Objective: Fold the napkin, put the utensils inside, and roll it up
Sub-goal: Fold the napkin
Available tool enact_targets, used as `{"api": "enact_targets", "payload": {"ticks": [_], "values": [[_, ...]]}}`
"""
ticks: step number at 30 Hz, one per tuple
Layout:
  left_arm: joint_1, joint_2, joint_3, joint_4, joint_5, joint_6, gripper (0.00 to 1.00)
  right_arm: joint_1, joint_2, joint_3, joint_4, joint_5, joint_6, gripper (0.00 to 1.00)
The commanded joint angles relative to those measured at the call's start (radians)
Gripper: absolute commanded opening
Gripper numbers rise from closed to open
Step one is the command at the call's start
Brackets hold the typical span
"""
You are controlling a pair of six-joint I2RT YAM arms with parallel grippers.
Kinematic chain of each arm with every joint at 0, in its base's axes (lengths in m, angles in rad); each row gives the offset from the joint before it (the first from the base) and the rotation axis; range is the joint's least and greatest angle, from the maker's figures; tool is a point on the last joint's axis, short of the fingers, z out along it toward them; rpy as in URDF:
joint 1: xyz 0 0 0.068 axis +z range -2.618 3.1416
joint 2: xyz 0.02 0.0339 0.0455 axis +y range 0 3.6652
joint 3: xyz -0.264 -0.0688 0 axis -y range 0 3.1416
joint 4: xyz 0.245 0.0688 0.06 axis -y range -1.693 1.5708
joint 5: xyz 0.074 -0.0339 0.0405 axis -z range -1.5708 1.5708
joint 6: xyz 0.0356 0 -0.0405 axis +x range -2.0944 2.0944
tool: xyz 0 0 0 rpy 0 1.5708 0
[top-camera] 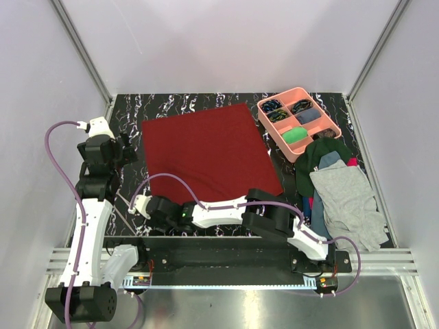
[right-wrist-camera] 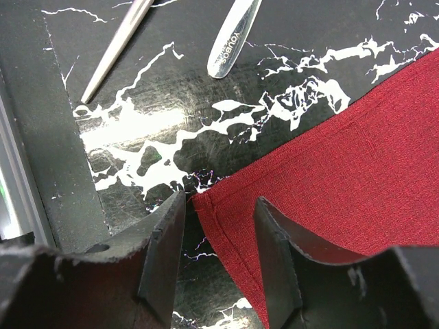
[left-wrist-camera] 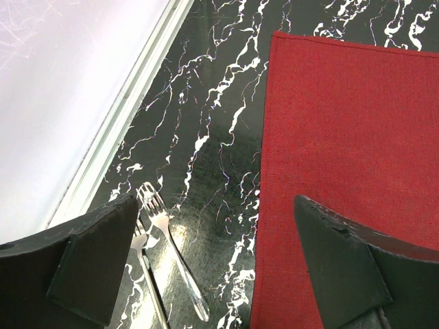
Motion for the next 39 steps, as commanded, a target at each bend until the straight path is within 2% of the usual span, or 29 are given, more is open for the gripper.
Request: {"api": "enact_targets", "payload": {"ticks": [1,6,8,13,16,18,24,28,34,39], "values": [[0.003,-0.006,-0.009,0.053,0.018,-0.01,0.99,0.002,-0.016,-0.021,-0.036,0.01,-0.012,0.51],[0.003,-0.004,-0.009,0.055,0.018,-0.01,0.99,-0.001,0.014,-0.003,-0.063,-0.005,0.003,0.47],[0.003,-0.007,-0.011,0.053,0.018,-0.01,0.99,-0.003,0.025,0.005,-0.085,-0.004,0.013,0.43],[0.002,-0.012,-0.011,0.053,0.018,-0.01,0.99,-0.007,0.051,0.01,-0.14,-0.031,0.054,0.2],[0.005,-0.013,-0.011,0.053,0.017,-0.01,0.99,-0.012,0.053,0.005,-0.145,-0.065,0.075,0.12],[0.003,-0.013,-0.011,0.053,0.015,-0.012,0.99,-0.01,0.054,0.014,-0.15,-0.099,0.079,0.0],[0.003,-0.016,-0.011,0.053,0.012,-0.012,0.99,-0.009,0.017,0.054,-0.136,-0.267,0.121,0.0],[0.003,-0.021,-0.011,0.053,0.004,-0.012,0.99,-0.01,-0.022,0.048,-0.099,-0.314,0.192,0.0],[0.003,-0.024,-0.011,0.055,-0.002,-0.01,0.99,-0.027,-0.137,-0.078,-0.007,-0.13,0.19,0.0],[0.002,-0.024,-0.009,0.055,0.0,-0.013,0.99,-0.148,-0.234,-0.194,0.058,-0.106,0.207,0.0]]}}
